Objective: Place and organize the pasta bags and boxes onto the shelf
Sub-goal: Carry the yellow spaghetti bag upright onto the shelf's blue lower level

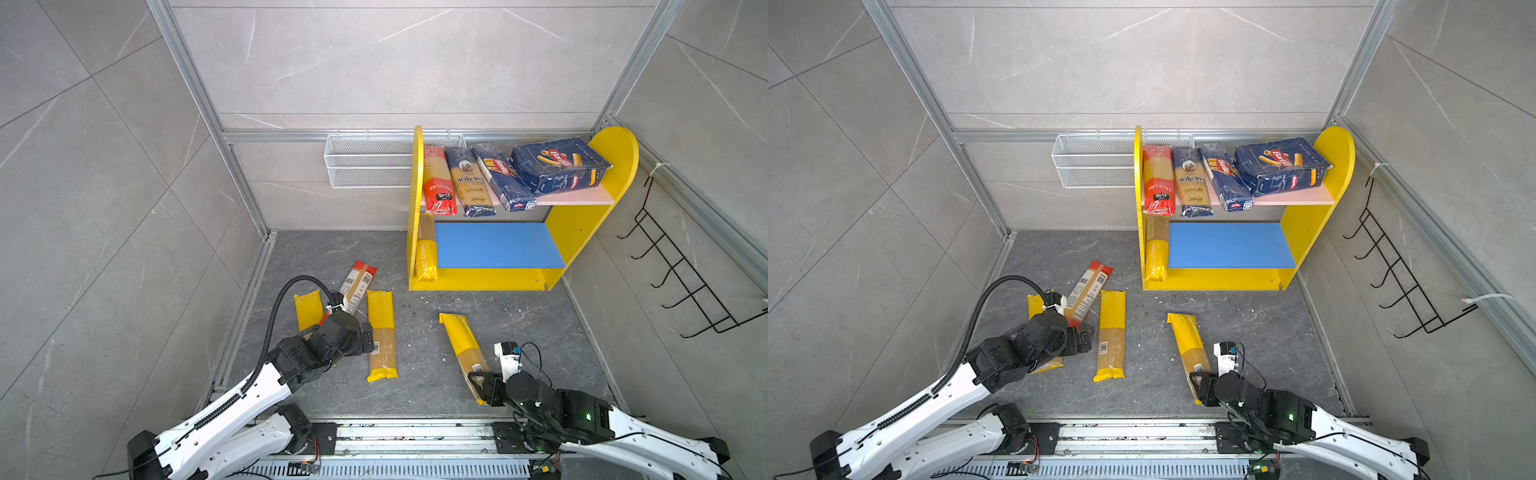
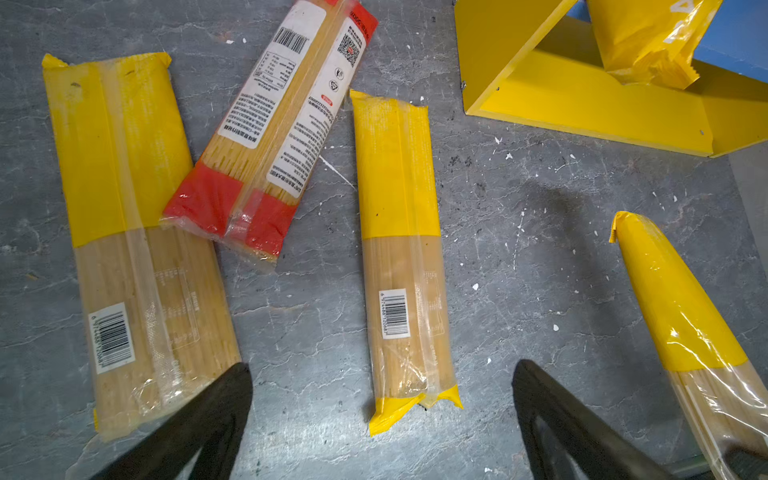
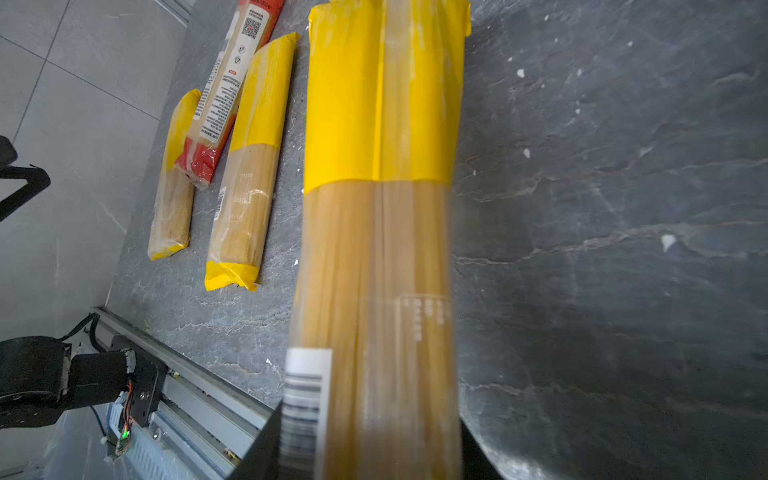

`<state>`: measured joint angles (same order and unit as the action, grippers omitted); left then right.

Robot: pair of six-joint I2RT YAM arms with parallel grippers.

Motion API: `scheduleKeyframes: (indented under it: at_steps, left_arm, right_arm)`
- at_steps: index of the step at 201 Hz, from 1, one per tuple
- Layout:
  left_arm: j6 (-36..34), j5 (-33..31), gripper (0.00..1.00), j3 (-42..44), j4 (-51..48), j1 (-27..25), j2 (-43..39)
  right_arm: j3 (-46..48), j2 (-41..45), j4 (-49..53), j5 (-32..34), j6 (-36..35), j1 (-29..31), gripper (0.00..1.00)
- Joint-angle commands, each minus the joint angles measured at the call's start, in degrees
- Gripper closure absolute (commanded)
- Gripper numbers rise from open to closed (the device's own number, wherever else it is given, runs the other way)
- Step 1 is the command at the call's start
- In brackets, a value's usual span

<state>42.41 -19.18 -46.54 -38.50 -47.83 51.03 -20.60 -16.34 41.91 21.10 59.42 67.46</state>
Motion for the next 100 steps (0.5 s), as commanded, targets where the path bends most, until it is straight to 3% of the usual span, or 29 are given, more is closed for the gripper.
scheduleKeyframes:
  at_steps: [1, 66, 100]
  left_arm:
    - [-2.9, 0.4, 0.0, -3.4, 2.3, 0.4, 0.9]
    - [-6.5, 1.4, 0.0, -6.9, 3.9, 1.2, 4.0]
    - [-8.0, 4.5, 0.0, -7.2, 6.2, 3.7, 5.3]
  right_arm:
    - [-7.3, -1.8, -2.5, 6.5, -4.5, -0.2, 0.87]
    - [-18.8, -6.5, 0.9, 13.3, -10.8, -0.2, 0.86]
    - [-23.8, -12.9, -0.5, 16.7, -13.9, -0.2, 0.85]
